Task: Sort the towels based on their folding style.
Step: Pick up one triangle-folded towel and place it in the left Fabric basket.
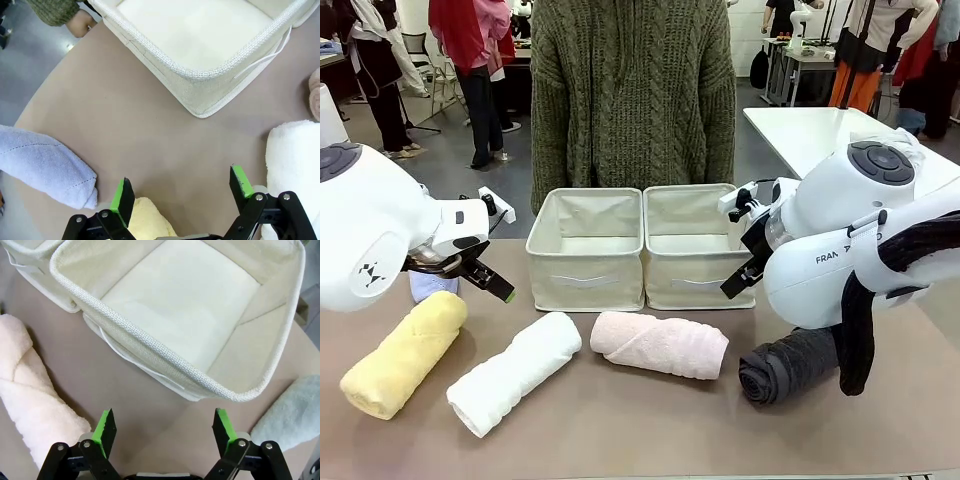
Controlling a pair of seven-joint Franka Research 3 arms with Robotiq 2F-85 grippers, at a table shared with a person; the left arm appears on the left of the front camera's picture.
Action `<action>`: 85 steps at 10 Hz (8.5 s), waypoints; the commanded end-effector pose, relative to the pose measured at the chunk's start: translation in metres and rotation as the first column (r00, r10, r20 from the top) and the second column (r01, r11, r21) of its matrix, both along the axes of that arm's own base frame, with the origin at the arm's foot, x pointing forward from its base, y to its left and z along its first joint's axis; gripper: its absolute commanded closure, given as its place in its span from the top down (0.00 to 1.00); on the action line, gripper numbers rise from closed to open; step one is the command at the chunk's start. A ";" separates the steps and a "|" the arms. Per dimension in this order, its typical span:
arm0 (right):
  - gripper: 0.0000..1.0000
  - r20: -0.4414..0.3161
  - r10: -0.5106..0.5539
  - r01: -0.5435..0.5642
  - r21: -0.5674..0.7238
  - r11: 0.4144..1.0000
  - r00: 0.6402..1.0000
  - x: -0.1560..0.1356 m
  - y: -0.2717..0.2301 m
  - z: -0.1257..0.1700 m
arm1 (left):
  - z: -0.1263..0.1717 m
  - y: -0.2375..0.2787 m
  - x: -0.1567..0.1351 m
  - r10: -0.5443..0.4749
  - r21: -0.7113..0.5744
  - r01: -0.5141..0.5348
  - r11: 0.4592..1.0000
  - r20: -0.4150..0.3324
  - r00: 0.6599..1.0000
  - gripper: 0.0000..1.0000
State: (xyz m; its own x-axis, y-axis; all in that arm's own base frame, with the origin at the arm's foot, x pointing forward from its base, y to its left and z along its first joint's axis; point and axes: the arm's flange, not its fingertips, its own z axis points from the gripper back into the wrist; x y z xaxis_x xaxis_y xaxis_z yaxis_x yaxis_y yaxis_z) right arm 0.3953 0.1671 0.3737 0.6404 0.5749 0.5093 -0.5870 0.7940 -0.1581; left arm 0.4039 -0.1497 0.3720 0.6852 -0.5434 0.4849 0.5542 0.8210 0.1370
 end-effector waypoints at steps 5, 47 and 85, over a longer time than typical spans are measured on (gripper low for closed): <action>1.00 0.052 -0.040 0.040 0.014 0.999 0.998 -0.032 0.018 0.139 | 0.146 -0.022 -0.023 -0.148 0.090 0.161 0.983 -0.144 0.979 1.00; 1.00 0.163 0.092 -0.181 0.702 0.688 0.982 -0.109 -0.340 0.249 | 0.277 0.339 -0.027 -0.336 -0.501 0.435 0.748 0.280 0.899 1.00; 1.00 0.163 0.092 -0.181 0.702 0.688 0.982 -0.109 -0.340 0.249 | 0.117 0.138 0.238 0.695 0.146 -0.684 0.714 -0.263 0.669 1.00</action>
State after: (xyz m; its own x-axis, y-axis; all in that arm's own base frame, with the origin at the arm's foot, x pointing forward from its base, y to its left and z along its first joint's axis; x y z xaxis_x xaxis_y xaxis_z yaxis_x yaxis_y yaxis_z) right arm 0.2849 -0.1729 0.6219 0.5238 0.0973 0.8462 -0.6973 0.6197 0.3603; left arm 0.6256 -0.0075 0.4835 0.9720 0.1162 0.2043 -0.1325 0.9888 0.0681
